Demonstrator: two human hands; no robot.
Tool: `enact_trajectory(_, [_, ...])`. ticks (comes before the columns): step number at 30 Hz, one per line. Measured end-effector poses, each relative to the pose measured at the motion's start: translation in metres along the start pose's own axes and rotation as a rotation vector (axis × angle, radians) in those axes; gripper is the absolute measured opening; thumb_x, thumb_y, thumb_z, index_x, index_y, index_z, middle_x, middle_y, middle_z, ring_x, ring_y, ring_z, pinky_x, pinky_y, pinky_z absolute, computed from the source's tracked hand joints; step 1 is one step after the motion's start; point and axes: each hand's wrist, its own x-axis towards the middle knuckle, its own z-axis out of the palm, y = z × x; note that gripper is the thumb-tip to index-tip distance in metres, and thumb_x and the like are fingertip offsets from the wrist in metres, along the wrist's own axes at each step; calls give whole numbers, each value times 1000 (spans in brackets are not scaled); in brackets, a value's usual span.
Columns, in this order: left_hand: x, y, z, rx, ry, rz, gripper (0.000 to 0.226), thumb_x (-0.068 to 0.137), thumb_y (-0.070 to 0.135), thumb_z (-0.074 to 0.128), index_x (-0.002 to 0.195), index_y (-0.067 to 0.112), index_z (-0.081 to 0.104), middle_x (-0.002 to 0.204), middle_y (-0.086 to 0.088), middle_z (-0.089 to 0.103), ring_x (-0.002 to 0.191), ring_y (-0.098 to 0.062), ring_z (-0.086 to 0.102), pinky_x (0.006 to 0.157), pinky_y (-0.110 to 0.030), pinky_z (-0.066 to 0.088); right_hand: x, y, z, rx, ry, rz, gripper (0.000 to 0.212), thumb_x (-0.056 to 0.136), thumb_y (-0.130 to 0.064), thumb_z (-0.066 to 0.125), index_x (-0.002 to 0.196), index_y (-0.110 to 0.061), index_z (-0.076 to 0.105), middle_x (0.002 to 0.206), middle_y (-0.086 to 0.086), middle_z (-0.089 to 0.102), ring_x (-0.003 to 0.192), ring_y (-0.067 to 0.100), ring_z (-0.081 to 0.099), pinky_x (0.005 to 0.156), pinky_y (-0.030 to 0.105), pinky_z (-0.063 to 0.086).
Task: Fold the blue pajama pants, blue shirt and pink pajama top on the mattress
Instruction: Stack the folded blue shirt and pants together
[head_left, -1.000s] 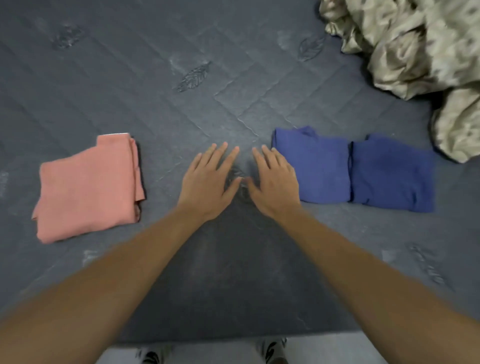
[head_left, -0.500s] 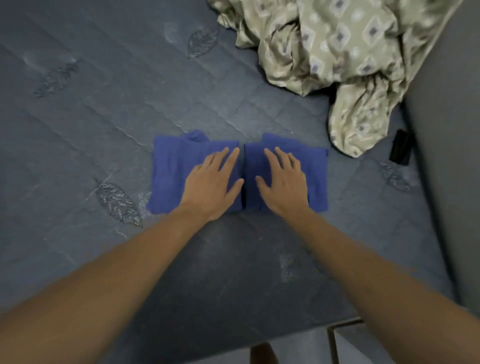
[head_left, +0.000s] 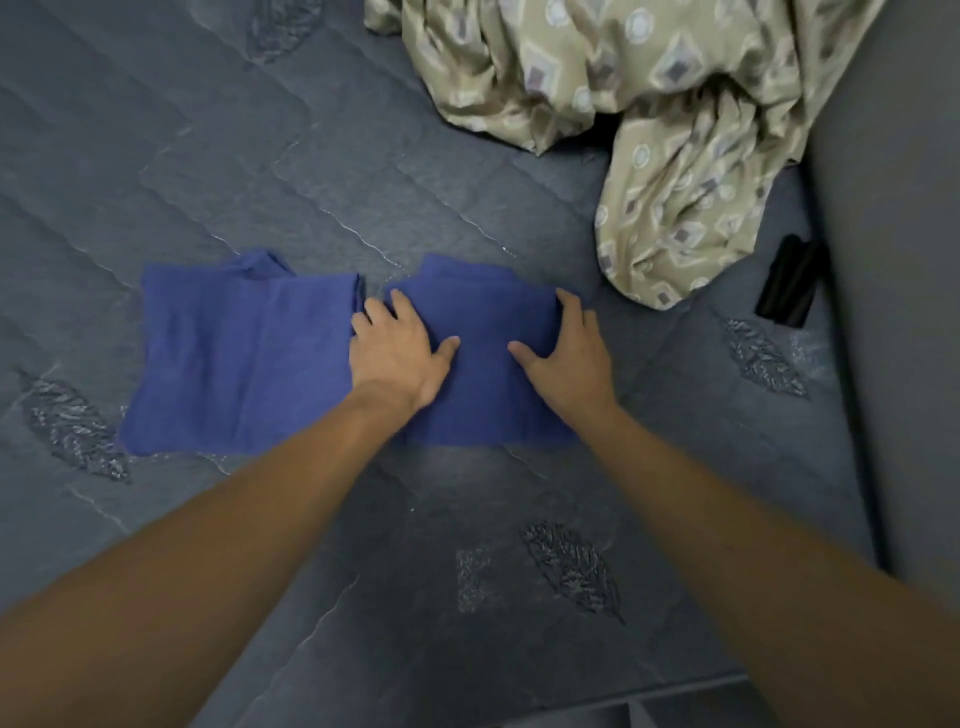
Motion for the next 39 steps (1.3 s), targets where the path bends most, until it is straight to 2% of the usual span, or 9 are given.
enact_trajectory(3, [-2, 5, 4, -165, -8, 87, 57, 96, 48, 57, 128, 5, 39, 130, -22, 50, 112, -44, 54, 89, -49, 45, -1, -1, 2, 57, -4, -46, 86, 84, -45, 77, 152, -25, 29, 150, 4, 41, 132, 30, 51, 106, 48, 43])
enact_trajectory(6, [-12, 5, 7, -303, 4, 183, 35, 100, 34, 54, 125, 15, 37, 126, -15, 50, 97, -47, 60, 76, -50, 49, -5, 0, 3, 153, -4, -54, 78, 86, -36, 77, 150, -25, 34, 150, 1, 43, 132, 26, 50, 106, 45, 43])
enact_trajectory(9, [-16, -2, 3, -443, 32, 189, 32, 101, 31, 53, 128, 20, 39, 128, -10, 55, 104, -43, 60, 83, -54, 49, -11, -3, 0, 188, 49, -94, 70, 89, -28, 75, 148, -23, 38, 144, -1, 46, 128, 22, 52, 103, 37, 43])
enact_trajectory(13, [-20, -22, -23, -564, 116, 221, 43, 99, 31, 58, 137, 19, 41, 134, -1, 59, 116, -30, 58, 89, -45, 47, -24, -29, -10, 217, 127, -204, 63, 91, -21, 70, 147, -22, 41, 143, -2, 47, 127, 12, 49, 99, 22, 37])
enact_trajectory(18, [-24, -71, -73, -556, 192, 270, 40, 98, 39, 55, 133, 25, 42, 130, 5, 58, 108, -26, 59, 85, -48, 49, -47, -90, -7, 244, 150, -301, 60, 93, -19, 68, 147, -22, 42, 140, -4, 48, 110, -10, 41, 84, -4, 32])
enact_trajectory(25, [-19, -176, -111, -491, 276, 261, 44, 99, 38, 56, 135, 19, 42, 136, -1, 56, 119, -31, 56, 93, -50, 47, -65, -179, 49, 242, 81, -320, 60, 96, -28, 67, 149, -25, 39, 144, -3, 44, 121, 14, 53, 93, 23, 40])
enact_trajectory(30, [-7, -241, -89, -428, 205, 88, 52, 97, 43, 58, 139, 21, 38, 140, -7, 51, 119, -40, 56, 93, -53, 48, -69, -197, 117, 109, 24, -233, 69, 93, -33, 69, 152, -26, 33, 150, 1, 39, 118, 31, 60, 93, 45, 52])
enact_trajectory(34, [-9, -268, -63, -387, 76, -161, 72, 88, 62, 62, 137, 14, 40, 140, -11, 44, 125, -38, 52, 96, -55, 48, -72, -178, 141, -66, 38, -14, 94, 84, -49, 76, 156, -23, 23, 147, 10, 37, 128, 36, 47, 95, 49, 47])
enact_trajectory(39, [-7, -276, -47, -788, -77, -371, 84, 80, 70, 68, 133, 9, 44, 136, -9, 49, 122, -34, 55, 103, -48, 46, -65, -178, 148, 291, -60, 163, 91, 74, -56, 83, 142, -18, 36, 140, 7, 54, 127, 32, 56, 101, 47, 50])
